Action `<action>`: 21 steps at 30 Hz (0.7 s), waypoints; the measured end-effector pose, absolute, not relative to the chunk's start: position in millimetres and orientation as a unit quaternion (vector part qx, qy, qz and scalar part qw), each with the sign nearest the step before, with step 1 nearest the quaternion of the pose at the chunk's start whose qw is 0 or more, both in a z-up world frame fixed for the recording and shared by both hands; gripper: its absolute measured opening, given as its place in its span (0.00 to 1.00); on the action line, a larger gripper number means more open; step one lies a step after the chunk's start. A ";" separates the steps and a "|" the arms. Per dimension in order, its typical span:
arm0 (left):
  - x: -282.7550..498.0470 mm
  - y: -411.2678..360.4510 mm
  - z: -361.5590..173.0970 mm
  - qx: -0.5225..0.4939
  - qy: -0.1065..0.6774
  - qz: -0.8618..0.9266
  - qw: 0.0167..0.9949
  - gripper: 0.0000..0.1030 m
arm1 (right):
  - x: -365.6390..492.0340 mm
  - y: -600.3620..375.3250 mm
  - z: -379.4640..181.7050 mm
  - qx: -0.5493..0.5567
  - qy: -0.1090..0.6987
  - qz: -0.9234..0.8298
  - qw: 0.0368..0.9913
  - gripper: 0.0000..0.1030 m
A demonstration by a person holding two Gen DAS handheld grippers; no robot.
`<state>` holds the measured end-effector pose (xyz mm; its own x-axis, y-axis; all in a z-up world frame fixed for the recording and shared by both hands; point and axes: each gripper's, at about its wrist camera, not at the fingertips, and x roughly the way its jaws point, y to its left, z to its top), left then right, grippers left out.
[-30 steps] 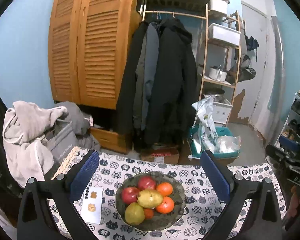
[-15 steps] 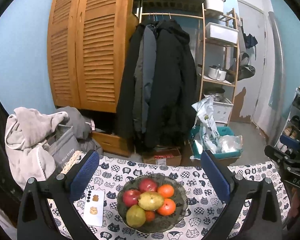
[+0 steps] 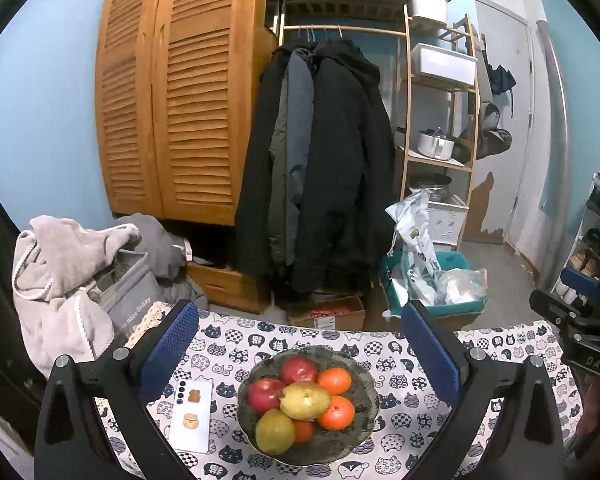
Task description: Organize fruits
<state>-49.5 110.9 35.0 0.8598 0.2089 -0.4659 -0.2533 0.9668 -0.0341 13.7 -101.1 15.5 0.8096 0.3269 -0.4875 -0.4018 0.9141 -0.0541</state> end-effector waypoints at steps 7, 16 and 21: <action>-49.4 110.6 35.2 -0.047 0.235 0.120 0.963 0.99 | 13.5 -100.6 15.6 -0.077 0.241 0.192 0.948 0.79; -50.9 115.3 33.3 -0.046 0.238 0.121 0.963 0.99 | 13.5 -100.7 15.6 -0.078 0.241 0.192 0.948 0.79; -50.5 115.0 33.4 -0.046 0.238 0.122 0.963 0.99 | 14.0 -100.3 15.1 -0.078 0.242 0.192 0.948 0.79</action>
